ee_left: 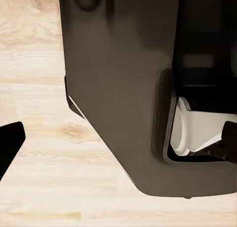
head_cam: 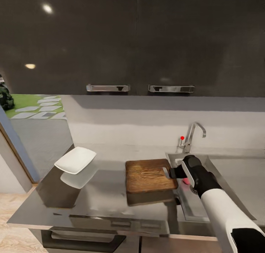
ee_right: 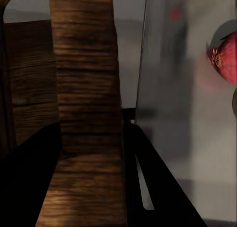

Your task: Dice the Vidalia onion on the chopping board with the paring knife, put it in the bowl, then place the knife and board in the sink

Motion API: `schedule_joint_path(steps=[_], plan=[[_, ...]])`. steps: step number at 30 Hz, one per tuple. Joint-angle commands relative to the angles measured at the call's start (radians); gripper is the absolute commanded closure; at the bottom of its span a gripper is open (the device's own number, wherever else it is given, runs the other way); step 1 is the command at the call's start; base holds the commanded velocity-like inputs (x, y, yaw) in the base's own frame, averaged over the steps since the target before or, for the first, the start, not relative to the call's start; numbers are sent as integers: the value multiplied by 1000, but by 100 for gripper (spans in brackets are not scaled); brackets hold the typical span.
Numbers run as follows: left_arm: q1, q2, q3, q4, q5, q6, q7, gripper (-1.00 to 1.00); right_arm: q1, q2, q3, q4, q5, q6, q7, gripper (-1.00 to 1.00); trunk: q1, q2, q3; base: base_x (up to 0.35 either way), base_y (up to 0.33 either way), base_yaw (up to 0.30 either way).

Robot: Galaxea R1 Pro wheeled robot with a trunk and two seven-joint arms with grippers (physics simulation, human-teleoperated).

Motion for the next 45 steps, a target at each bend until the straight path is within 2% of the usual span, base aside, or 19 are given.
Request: schedule_joint_path(steps=[1,3,8,35,45], plan=[[1,0,0,-3,1,3,0,-100,-1,-1,-13,-1,-3,4,3,100,1,-2,-2,0,1,-4],[1,0,0,-3,1,3,0,-100,-1,-1,-37,-1,-3,4,3,100,1,-2,-2,0,0,-1],[1,0,0,-3,1,3,0,-100,-1,-1,-47,-1,-5,4,3,100,1,-2,-2,0,0,0],[1,0,0,-3,1,3,0,-100,-1,-1,-49,-1,-5,4,3,100,1,-2,-2,0,72,-2],[1,0,0,-3,1,3,0,-100,-1,-1,-50,-1,-6,4,3,100,1,-2,-2,0,0,-213]])
